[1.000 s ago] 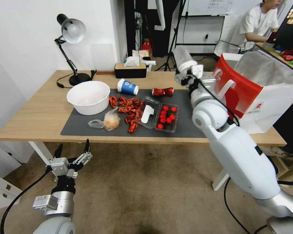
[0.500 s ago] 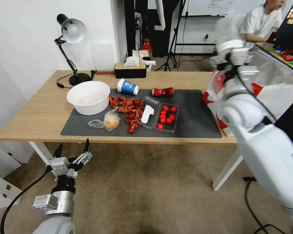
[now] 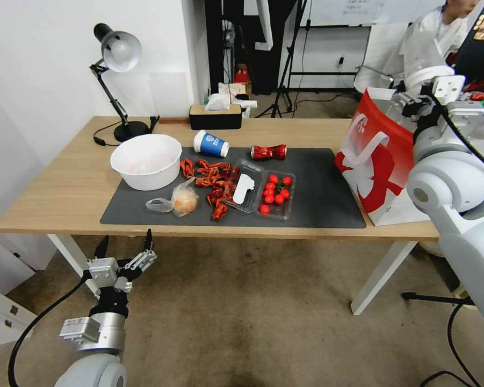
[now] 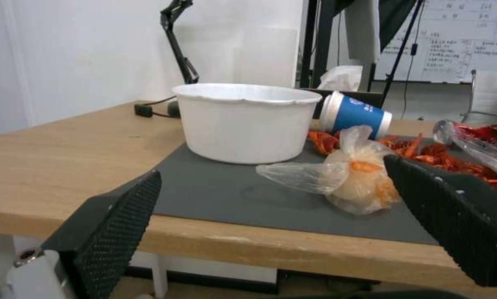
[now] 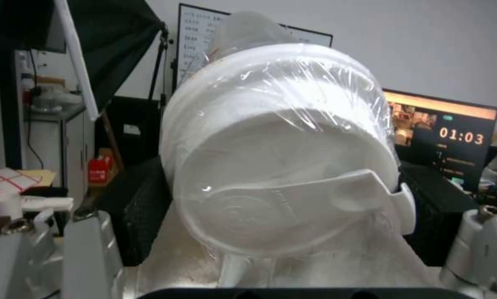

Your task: Pick up the trash from the table and place it into the takeout bag.

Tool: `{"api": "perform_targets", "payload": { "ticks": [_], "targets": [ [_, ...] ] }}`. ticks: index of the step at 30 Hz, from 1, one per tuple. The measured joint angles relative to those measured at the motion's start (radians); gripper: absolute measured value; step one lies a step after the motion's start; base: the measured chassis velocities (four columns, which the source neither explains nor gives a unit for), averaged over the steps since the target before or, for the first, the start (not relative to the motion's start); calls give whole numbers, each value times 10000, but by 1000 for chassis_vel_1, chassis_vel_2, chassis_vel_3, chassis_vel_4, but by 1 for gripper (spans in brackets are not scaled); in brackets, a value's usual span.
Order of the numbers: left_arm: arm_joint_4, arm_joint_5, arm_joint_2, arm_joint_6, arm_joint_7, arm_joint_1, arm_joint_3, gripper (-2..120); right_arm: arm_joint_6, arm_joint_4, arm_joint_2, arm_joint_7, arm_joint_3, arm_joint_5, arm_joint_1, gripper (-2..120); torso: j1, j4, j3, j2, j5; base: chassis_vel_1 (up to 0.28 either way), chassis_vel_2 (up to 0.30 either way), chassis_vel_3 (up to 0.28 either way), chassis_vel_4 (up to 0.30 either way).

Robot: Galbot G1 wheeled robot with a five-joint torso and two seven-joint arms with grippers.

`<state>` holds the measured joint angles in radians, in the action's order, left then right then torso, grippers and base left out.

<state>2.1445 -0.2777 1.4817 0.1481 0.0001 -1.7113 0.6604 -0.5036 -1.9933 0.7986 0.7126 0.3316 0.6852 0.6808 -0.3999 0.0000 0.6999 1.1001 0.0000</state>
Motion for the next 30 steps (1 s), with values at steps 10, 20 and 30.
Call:
{"api": "perform_targets", "payload": {
  "ticks": [10, 20, 30],
  "targets": [
    [145, -75, -5, -17, 61, -104, 79, 100, 279, 188, 234, -30, 10, -35, 177, 100, 0, 0, 0, 0, -1, 0, 0, 0, 0],
    [301, -93, 59, 21, 58, -232, 124, 100, 389, -73, 302, -139, -29, -58, 323, 100, 0, 0, 1, 0, -1, 0, 0, 0, 0],
    [455, -86, 94, 52, 56, -368, 163, 100, 1106, -691, 450, -769, -153, 353, 640, 100, -1, 1, 1, -1, 0, 0, 0, 0, 0]
  ]
}}
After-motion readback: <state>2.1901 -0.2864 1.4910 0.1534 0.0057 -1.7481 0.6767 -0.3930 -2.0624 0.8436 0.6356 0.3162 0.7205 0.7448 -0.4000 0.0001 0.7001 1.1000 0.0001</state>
